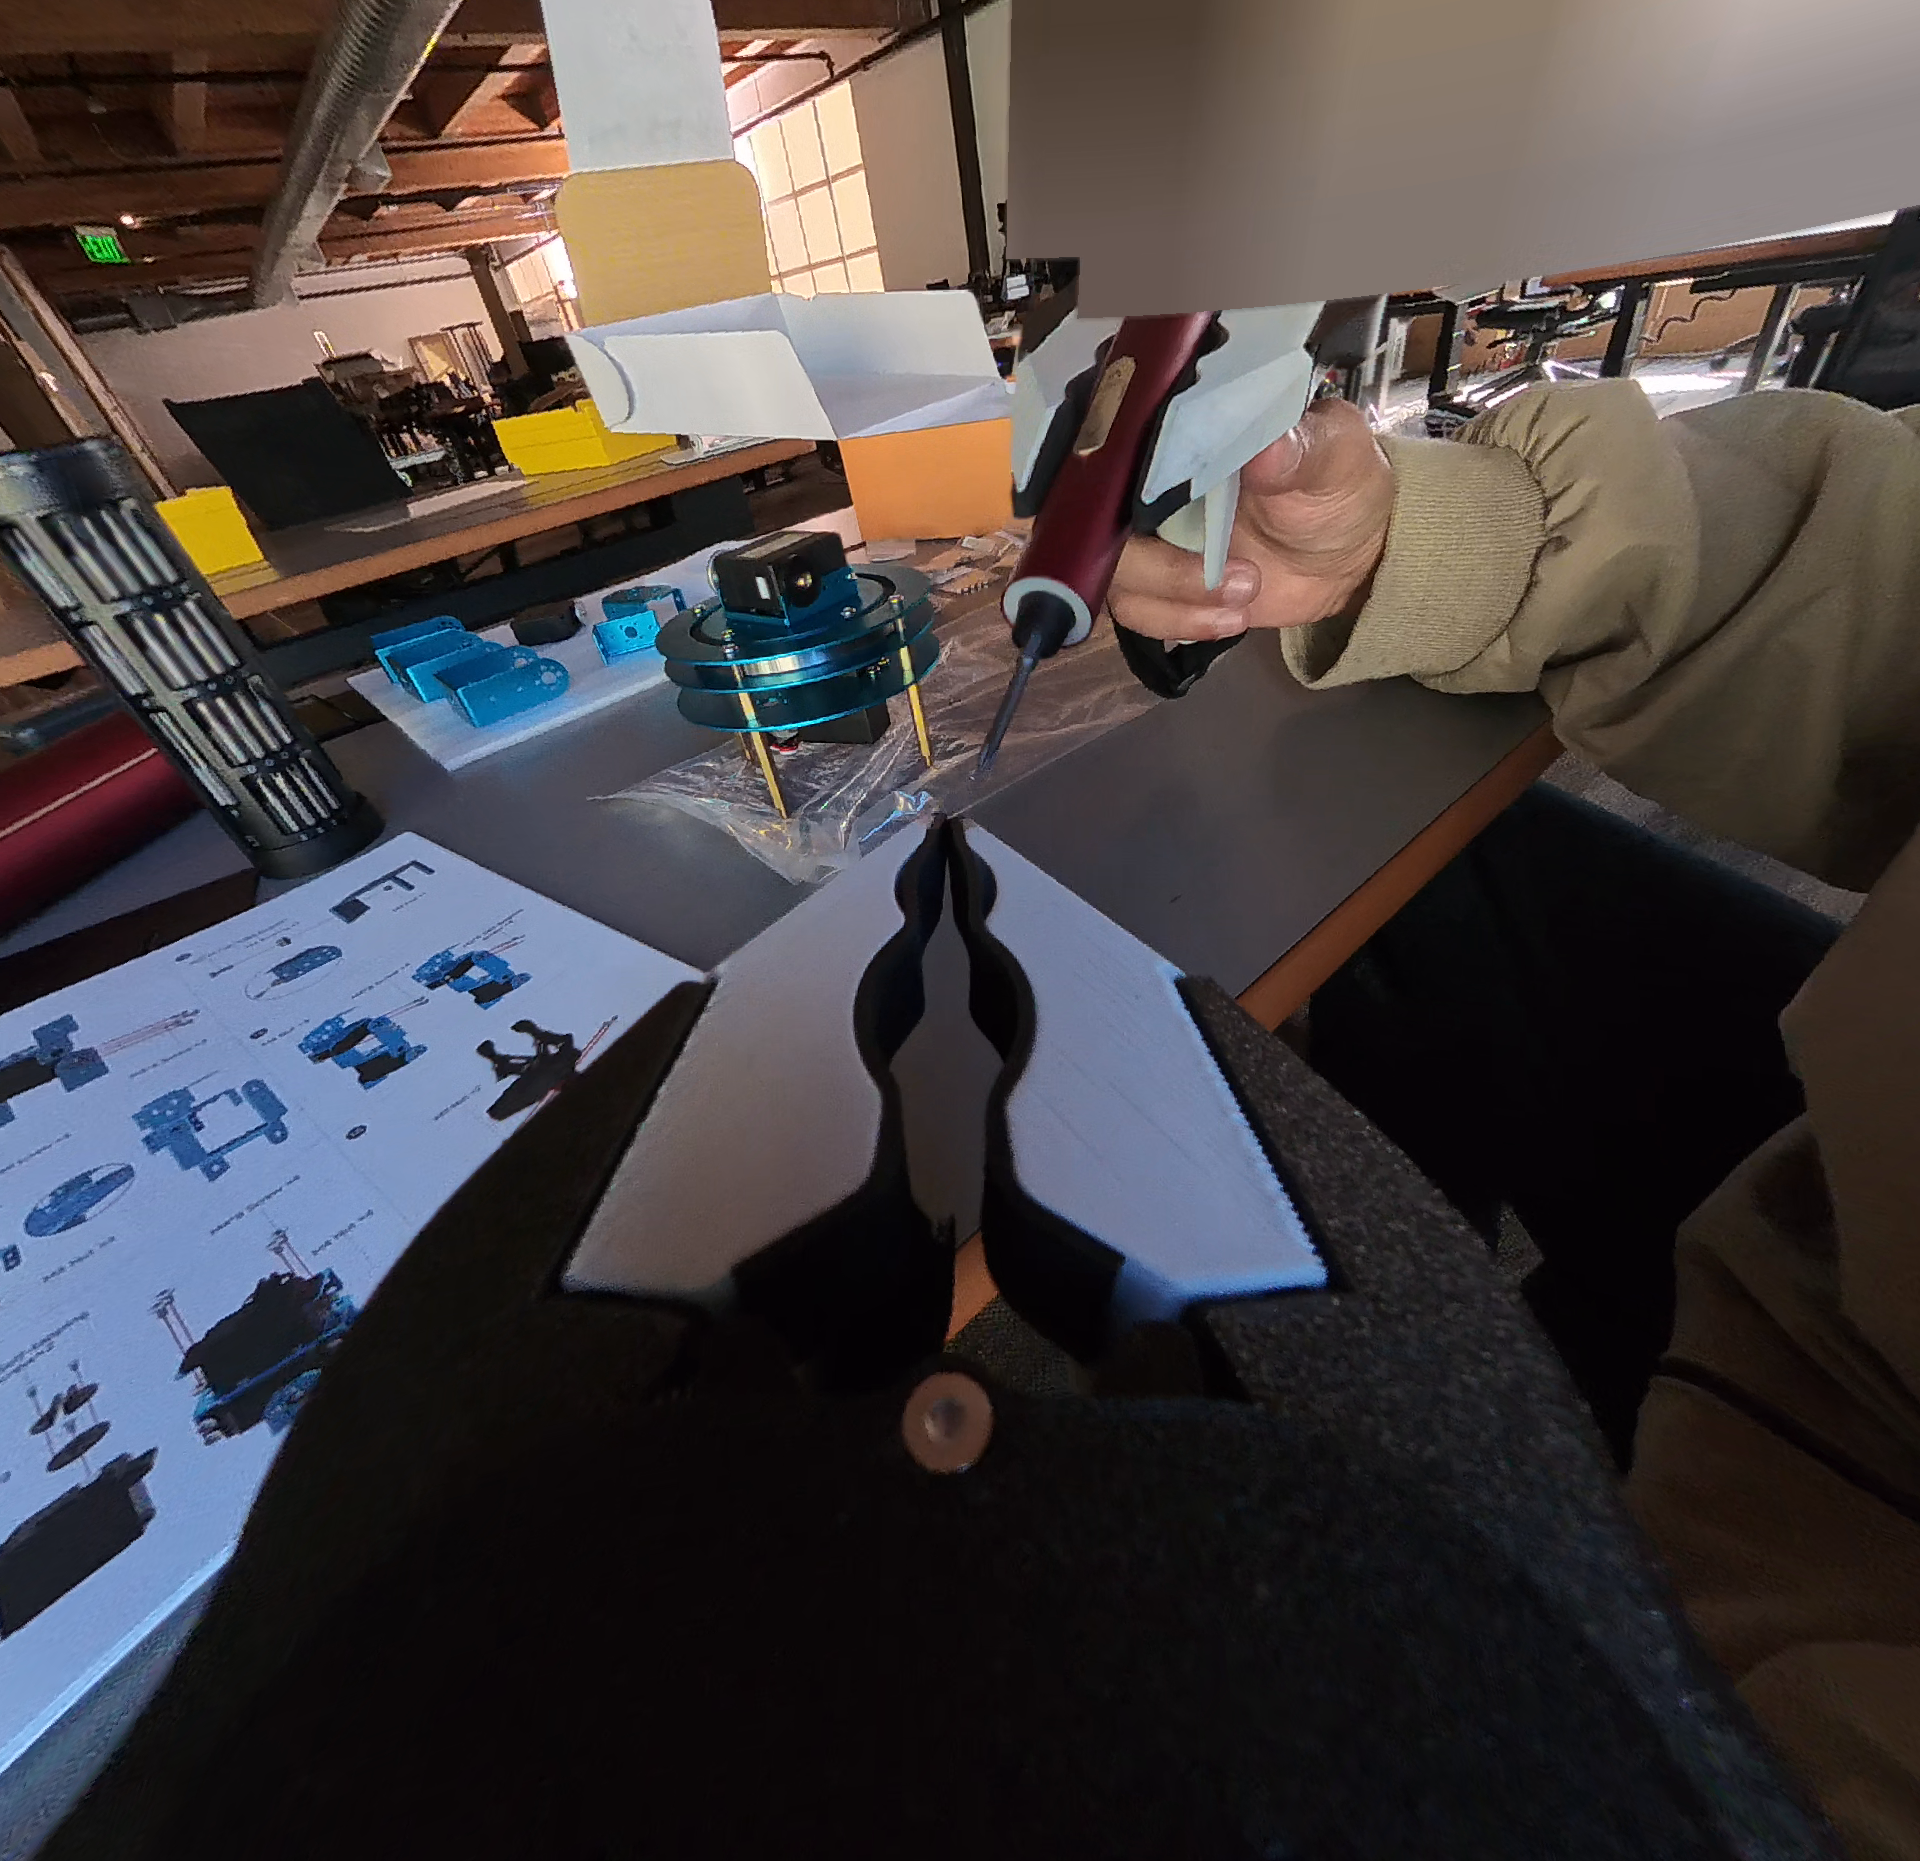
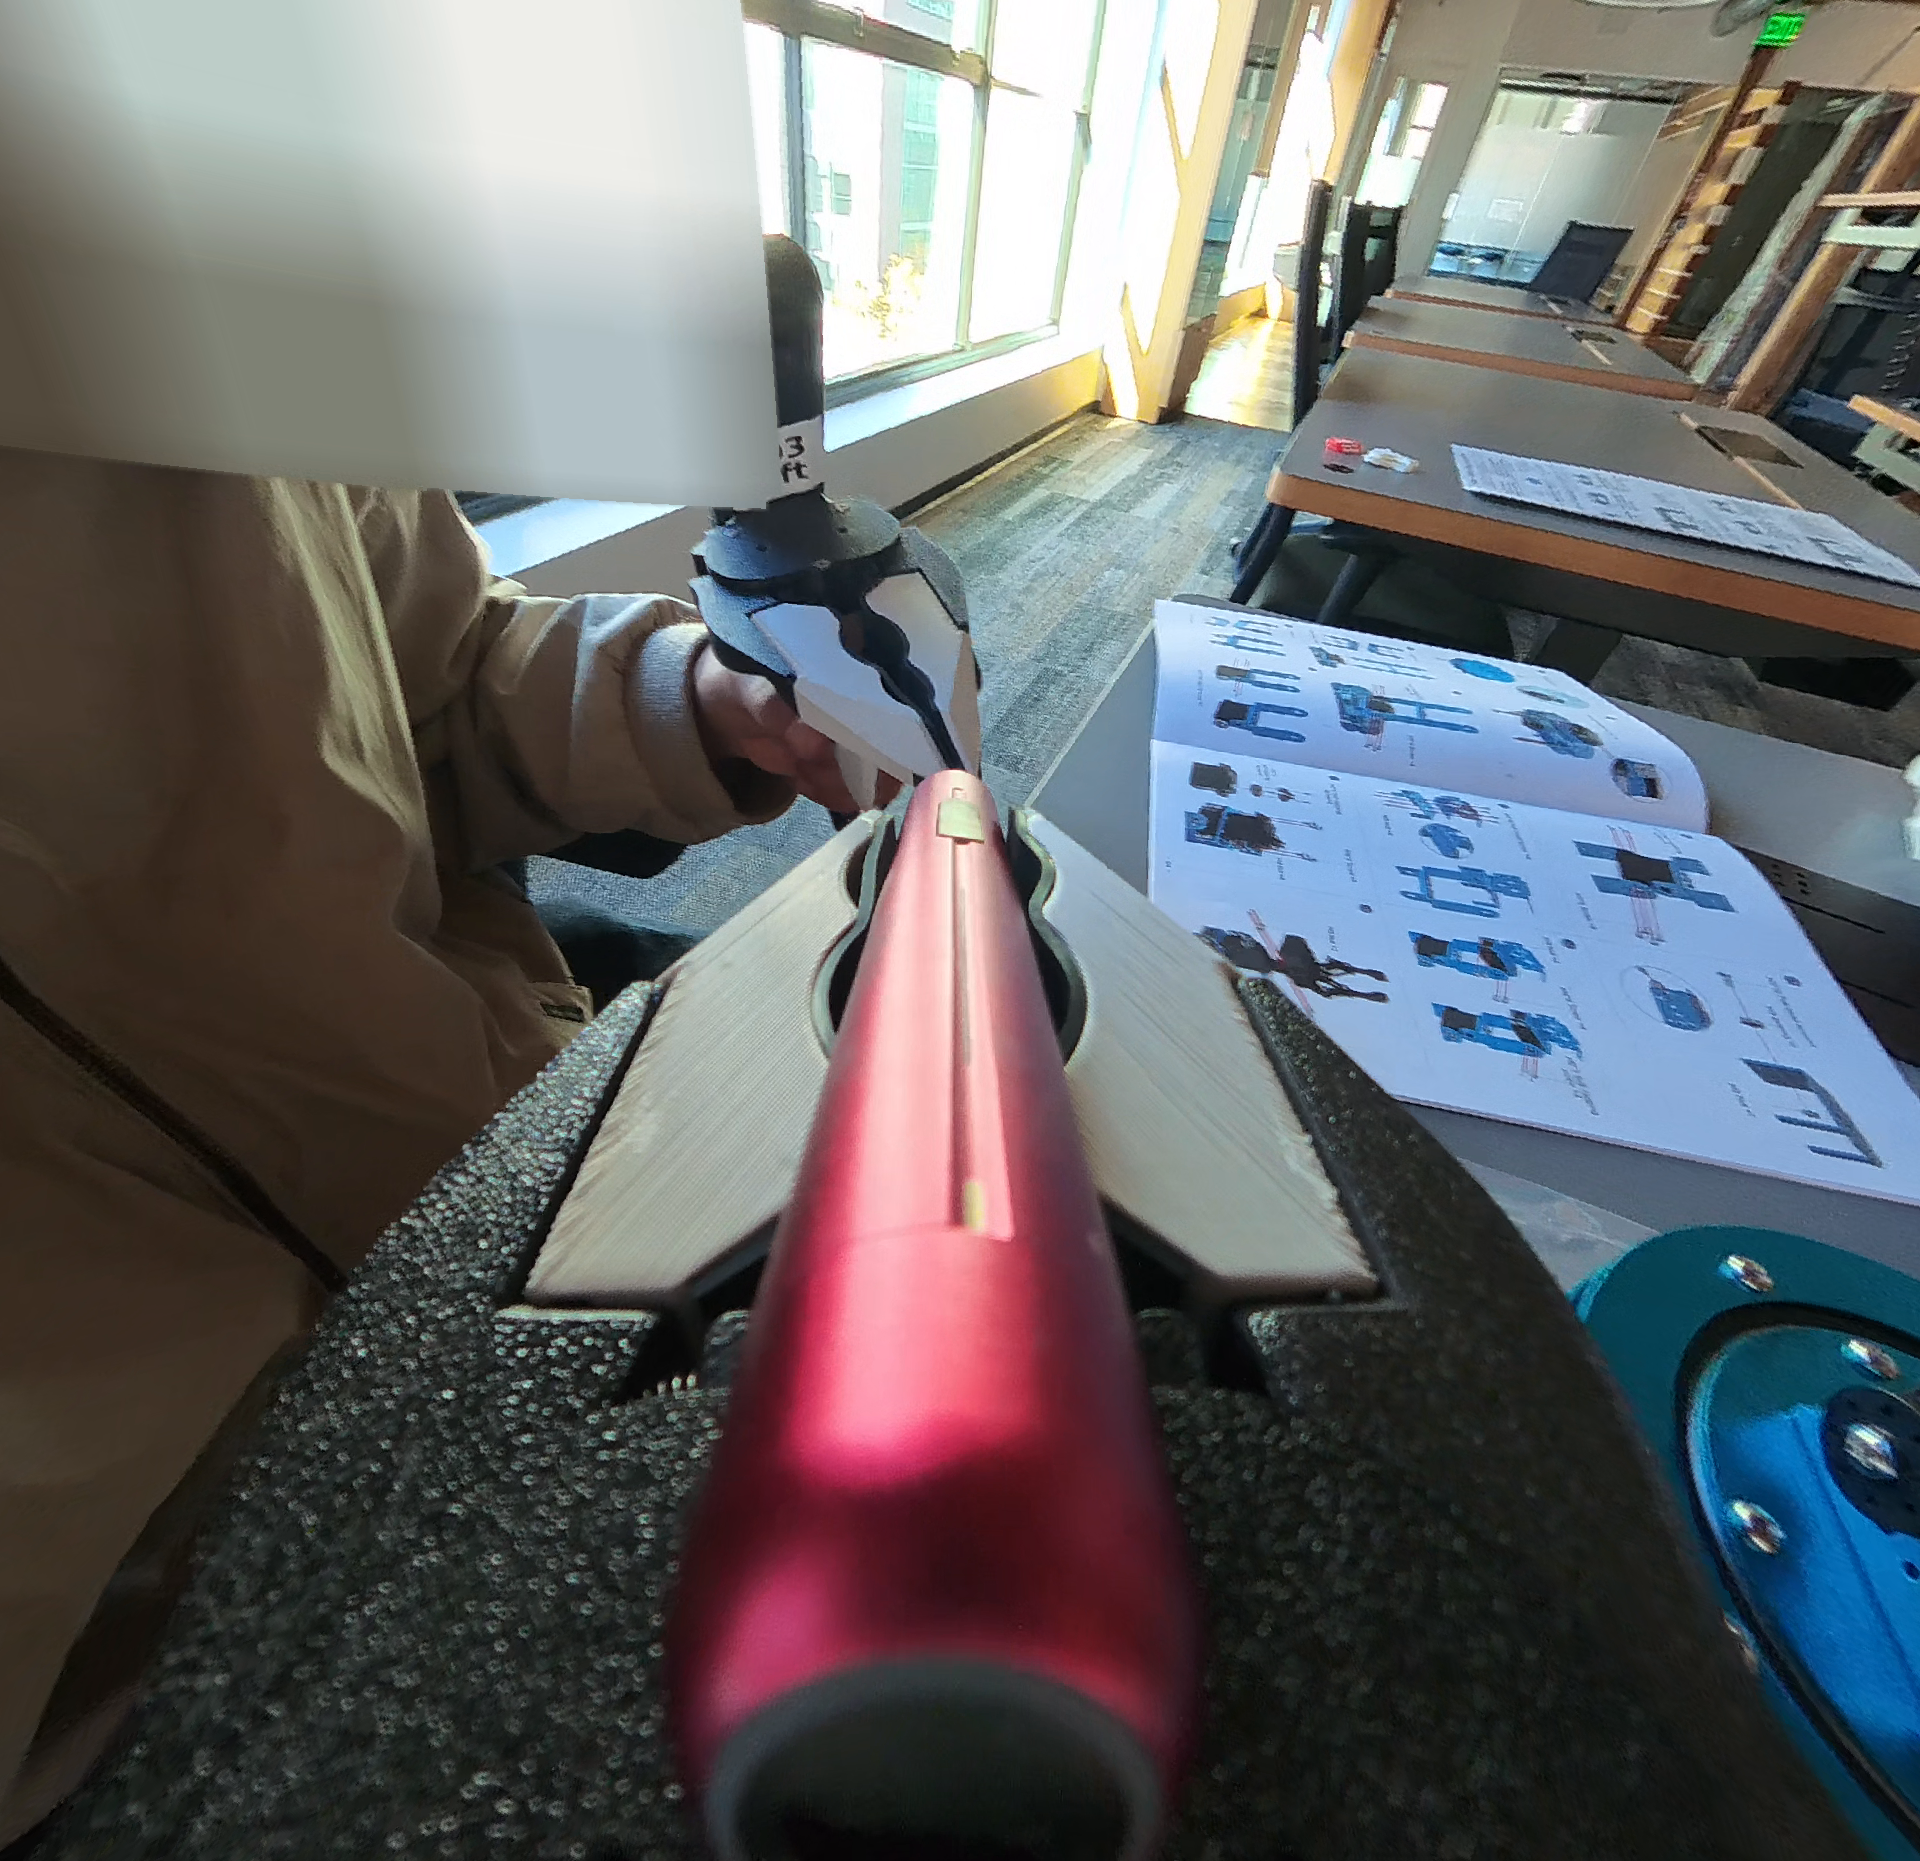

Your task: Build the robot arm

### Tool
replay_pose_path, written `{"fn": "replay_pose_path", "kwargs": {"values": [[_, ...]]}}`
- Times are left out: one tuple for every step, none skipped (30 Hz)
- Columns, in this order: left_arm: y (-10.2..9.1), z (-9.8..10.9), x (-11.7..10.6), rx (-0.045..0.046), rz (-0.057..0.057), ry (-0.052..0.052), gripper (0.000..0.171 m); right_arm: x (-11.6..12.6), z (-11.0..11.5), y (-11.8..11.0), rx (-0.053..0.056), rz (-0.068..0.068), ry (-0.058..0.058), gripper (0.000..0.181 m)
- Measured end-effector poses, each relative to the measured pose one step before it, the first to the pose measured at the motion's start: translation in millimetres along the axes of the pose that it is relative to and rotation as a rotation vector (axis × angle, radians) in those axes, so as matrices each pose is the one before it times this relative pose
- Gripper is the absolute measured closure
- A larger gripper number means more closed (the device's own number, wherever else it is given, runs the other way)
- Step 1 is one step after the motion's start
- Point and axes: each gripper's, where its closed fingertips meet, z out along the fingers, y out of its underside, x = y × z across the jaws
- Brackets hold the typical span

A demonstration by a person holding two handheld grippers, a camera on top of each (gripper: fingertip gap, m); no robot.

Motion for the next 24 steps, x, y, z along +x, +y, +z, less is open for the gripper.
{"fn": "replay_pose_path", "kwargs": {"values": [[1.37,-0.81,-3.44,-0.00126,-0.0162,-0.007,0.171,1.14,-0.8,0.88,-0.0062,0.0009,0.0042,0.161],[1.53,-1.09,-5.08,-0.00376,-0.0167,-0.0156,0.171,2.13,-0.65,1.08,-0.0063,0.0005,0.0107,0.161],[2.0,-1.54,-7.37,-0.00827,-0.0171,-0.0273,0.171,3.24,-0.3,1.63,-0.0095,0.0002,0.0175,0.161],[2.08,-2.15,-9.31,-0.00914,-0.0178,-0.0363,0.171,3.31,0.6,2.94,-0.0175,0.0056,0.0174,0.161],[1.81,-3.17,-10.13,-0.0082,-0.0157,-0.0364,0.171,2.6,1.97,4.69,-0.0275,0.0022,0.0173,0.161],[1.66,-4.93,-11.52,-0.00826,-0.0131,-0.0388,0.171,3.32,3.28,5.39,-0.0313,-0.0008,0.0262,0.161],[0.89,-6.89,-14.12,-0.00303,-0.0167,-0.0493,0.171,2.94,4.87,4.46,-0.0278,0.0031,0.0293,0.161],[0.69,-8.12,-15.05,0.00379,-0.0272,-0.0505,0.171,0.06,6.55,4.33,-0.0332,-0.0033,0.0182,0.161],[1.3,-8.83,-13.75,0.00679,-0.0395,-0.0403,0.17,-1.09,7.9,4.09,-0.0374,-0.0141,0.0195,0.161],[2.74,-8.94,-12.31,0.00596,-0.0465,-0.0342,0.167,-2.77,8.49,2.34,-0.027,-0.0214,0.0143,0.157],[4.64,-8.63,-10.79,0.00319,-0.0444,-0.0308,0.165,-3.46,8.92,1.13,-0.0199,-0.0198,0.008,0.161],[6.32,-7.78,-8.93,-0.00064,-0.0383,-0.0245,0.164,-2.93,9.3,0.72,-0.0183,-0.0105,0.0037,0.161],[7.43,-6.49,-6.91,-0.00397,-0.0326,-0.0183,0.164,0.11,9.61,1.18,-0.0194,0.0015,0.011,0.158],[7.97,-5.26,-5.11,-0.00408,-0.0284,-0.0144,0.163,2.93,9.66,1.82,-0.0204,0.0103,0.0148,0.161],[7.74,-4.3,-3.68,0.00162,-0.0281,-0.014,0.163,3.56,10.04,2.33,-0.023,0.0213,0.0081,0.16],[7.06,-3.61,-2.59,0.01219,-0.0291,-0.0142,0.163,4.45,10.21,2.65,-0.0298,0.0281,0.0086,0.16],[6.61,-3.08,-1.58,0.02064,-0.028,-0.0145,0.163,6.19,9.83,0.6,-0.0171,0.0197,0.0232,0.16],[6.81,-2.8,-1.26,0.02285,-0.023,-0.0164,0.163,5.22,9.62,-1.31,-0.0041,0.0107,0.0194,0.16],[6.74,-2.81,-0.85,0.02422,-0.0096,-0.0158,0.163,4.73,9.15,-1.97,-0.0009,0.0107,0.0169,0.16],[6.6,-2.62,-0.62,0.02257,0.0099,-0.0148,0.163,4.86,8.4,-2.01,0.0006,-0.0043,0.0217,0.16],[7.06,-1.35,-1.12,0.00573,0.0262,-0.0166,0.163,3.64,6.67,-2.35,0.0022,-0.0181,0.023,0.16],[7.07,0.23,-1.39,-0.01971,0.0298,-0.0154,0.163,-2.88,4.92,-4.37,0.0163,-0.0222,-0.0119,0.16],[4.85,1.51,-0.04,-0.03038,0.0229,-0.0026,0.163,-4.85,3.65,-4.99,0.0223,-0.0188,-0.0176,0.161],[1.94,1.44,1.68,-0.01973,0.0168,0.011,0.163,-1.37,3.37,-2.76,0.0052,-0.0169,0.0127,0.161]]}}
